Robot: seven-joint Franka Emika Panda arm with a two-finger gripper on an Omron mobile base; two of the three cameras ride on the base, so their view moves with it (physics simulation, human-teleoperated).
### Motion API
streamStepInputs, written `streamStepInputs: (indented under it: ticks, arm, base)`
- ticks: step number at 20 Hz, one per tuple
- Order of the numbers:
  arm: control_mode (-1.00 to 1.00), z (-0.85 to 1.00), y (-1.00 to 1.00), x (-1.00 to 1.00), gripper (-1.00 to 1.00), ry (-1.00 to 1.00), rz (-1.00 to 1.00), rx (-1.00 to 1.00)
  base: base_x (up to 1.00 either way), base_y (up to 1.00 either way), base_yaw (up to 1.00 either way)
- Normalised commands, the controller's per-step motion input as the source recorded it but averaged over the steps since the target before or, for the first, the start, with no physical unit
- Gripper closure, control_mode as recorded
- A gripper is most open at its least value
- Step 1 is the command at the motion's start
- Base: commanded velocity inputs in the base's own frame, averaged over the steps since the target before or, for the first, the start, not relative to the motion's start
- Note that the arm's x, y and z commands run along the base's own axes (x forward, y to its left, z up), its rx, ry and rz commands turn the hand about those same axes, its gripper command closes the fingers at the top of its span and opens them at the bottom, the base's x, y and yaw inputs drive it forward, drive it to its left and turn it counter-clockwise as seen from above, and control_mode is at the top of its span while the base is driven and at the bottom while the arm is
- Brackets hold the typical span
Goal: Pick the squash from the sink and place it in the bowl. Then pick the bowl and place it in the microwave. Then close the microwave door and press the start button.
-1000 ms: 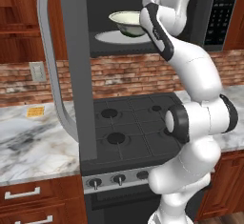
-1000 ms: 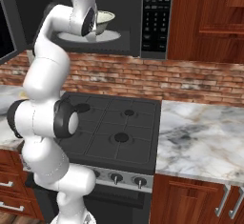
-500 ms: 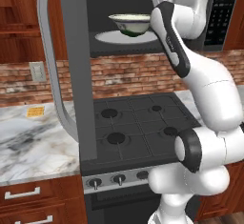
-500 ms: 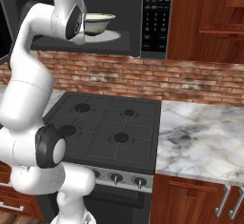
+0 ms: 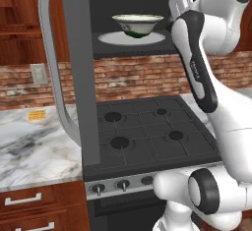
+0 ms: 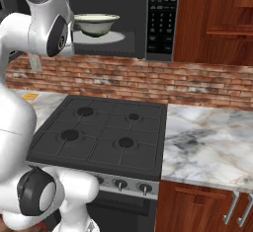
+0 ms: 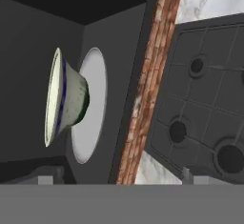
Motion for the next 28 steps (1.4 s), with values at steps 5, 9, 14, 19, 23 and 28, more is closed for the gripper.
streamStepInputs:
  ticks: [5,9,14,19,23,28]
  arm:
    - [-1.0,0.1,0.0,-1.0,-1.0,0.0,0.2,0.01]
    - [-1.0,0.12,0.0,-1.0,-1.0,0.0,0.2,0.04]
    - [-1.0,0.05,0.0,-1.0,-1.0,0.0,0.19,0.03]
    - [-1.0,0.01,0.08,-1.0,-1.0,0.07,0.14,0.0]
    - [-1.0,0.0,0.05,-1.0,-1.0,0.0,0.15,0.0]
    - [-1.0,0.0,0.02,-1.0,-1.0,0.0,0.15,0.0]
  base:
    - [0.0,0.0,0.0]
    - [0.0,0.0,0.0]
    - [0.0,0.0,0.0]
    - [0.0,0.0,0.0]
    - [0.0,0.0,0.0]
    - [0.0,0.0,0.0]
